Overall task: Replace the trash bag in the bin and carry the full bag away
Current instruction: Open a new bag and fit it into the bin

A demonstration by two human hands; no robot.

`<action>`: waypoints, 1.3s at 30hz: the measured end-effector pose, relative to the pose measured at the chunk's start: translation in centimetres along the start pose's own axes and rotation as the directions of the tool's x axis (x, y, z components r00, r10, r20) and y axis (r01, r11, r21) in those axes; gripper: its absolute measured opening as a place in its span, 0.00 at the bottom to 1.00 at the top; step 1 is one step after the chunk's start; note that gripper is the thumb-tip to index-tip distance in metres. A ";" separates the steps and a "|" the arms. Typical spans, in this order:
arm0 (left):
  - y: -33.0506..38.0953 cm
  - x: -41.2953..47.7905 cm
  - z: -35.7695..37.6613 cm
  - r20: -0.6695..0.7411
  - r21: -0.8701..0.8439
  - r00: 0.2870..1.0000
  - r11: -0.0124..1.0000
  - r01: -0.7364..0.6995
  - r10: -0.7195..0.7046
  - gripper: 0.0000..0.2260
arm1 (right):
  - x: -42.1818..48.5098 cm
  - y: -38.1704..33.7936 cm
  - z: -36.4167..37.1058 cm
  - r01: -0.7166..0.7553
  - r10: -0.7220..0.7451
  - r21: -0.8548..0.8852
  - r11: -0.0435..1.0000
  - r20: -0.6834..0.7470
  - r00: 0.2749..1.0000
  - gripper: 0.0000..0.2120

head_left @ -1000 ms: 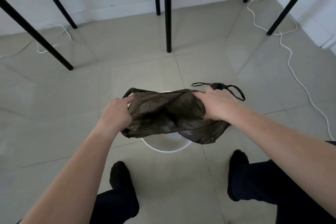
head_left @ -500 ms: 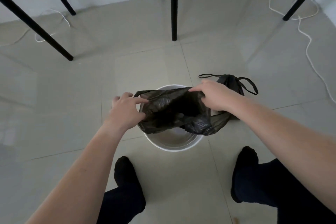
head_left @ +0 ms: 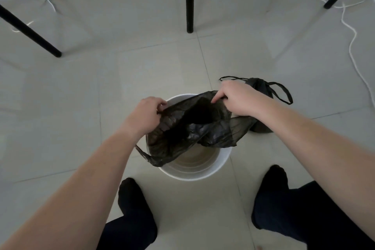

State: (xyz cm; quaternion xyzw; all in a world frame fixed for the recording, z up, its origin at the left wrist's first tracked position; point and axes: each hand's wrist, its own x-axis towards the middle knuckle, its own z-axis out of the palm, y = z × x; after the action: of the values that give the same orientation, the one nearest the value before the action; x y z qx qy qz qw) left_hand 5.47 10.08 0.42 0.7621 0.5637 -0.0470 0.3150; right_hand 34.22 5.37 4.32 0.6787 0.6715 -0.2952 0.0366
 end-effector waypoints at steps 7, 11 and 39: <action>-1.5 1.3 -1.7 -0.106 -0.261 0.994 0.963 -0.067 0.040 0.06 | 1.6 1.5 -1.1 -0.077 0.074 0.062 0.995 0.054 0.996 0.27; -1.6 2.1 -2.2 -0.219 -0.380 0.976 0.923 -0.066 -0.020 0.19 | 2.0 1.6 -1.9 -0.143 0.133 0.123 0.982 0.088 0.987 0.29; -5.8 4.5 1.7 0.214 -0.042 0.961 0.982 0.185 -0.172 0.30 | 4.6 3.7 0.0 -0.287 0.344 -0.190 0.939 0.483 0.805 0.19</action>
State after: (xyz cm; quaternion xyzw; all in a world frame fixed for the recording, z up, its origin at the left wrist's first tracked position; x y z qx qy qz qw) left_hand 2.46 13.91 -5.29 0.6888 0.5950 -0.1380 0.3906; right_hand 37.35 9.12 0.91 0.6756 0.5303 -0.4170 0.2974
